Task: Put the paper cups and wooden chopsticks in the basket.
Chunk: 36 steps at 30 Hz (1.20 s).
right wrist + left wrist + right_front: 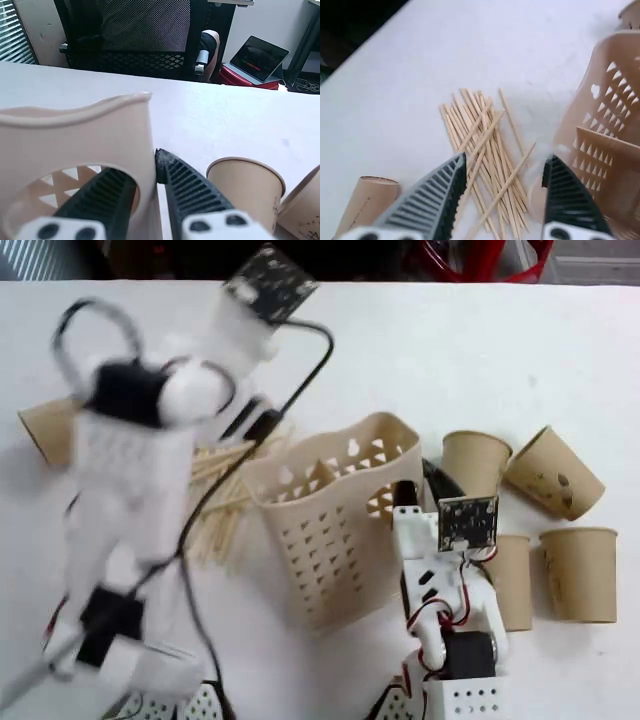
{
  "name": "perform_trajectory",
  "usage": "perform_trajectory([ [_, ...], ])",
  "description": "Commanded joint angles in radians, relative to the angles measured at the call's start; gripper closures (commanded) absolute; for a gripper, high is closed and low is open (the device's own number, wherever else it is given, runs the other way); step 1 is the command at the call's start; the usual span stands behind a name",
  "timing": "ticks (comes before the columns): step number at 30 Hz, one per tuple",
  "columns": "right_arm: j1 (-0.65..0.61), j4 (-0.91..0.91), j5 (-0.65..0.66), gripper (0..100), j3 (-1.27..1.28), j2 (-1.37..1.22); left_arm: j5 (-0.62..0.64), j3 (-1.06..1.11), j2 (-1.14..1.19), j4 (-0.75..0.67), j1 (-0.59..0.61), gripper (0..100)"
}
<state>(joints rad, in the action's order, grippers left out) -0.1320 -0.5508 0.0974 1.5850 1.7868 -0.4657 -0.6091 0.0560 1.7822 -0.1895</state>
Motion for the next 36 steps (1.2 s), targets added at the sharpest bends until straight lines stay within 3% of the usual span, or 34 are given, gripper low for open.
perform_trajectory([
  [1, 0.007, -0.001, -0.003, 98.2, 0.003, 0.016, -0.057, 0.006, 0.077, 0.008, -0.035, 74],
  [11, 0.007, 0.068, 0.0, 98.2, 0.035, 0.016, -0.216, 0.313, 0.085, -0.058, -0.067, 75],
  [20, 0.007, 0.062, -0.003, 98.1, 0.035, 0.016, -0.23, 0.494, 0.084, -0.256, -0.134, 97],
  [23, 0.007, 0.062, 0.0, 98.1, 0.035, 0.016, -0.226, 0.496, 0.082, -0.256, -0.15, 98],
  [26, 0.007, 0.062, 0.003, 97.0, 0.035, 0.016, -0.143, 0.486, 0.076, -0.258, -0.143, 98],
  [32, 0.008, -0.018, 0.002, 74.7, 0.035, 0.016, 0.058, 0.393, 0.077, -0.252, -0.125, 98],
  [36, 0.018, -0.114, 0.003, 70.1, 0.011, 0.016, 0.172, 0.344, 0.085, -0.252, -0.13, 98],
])
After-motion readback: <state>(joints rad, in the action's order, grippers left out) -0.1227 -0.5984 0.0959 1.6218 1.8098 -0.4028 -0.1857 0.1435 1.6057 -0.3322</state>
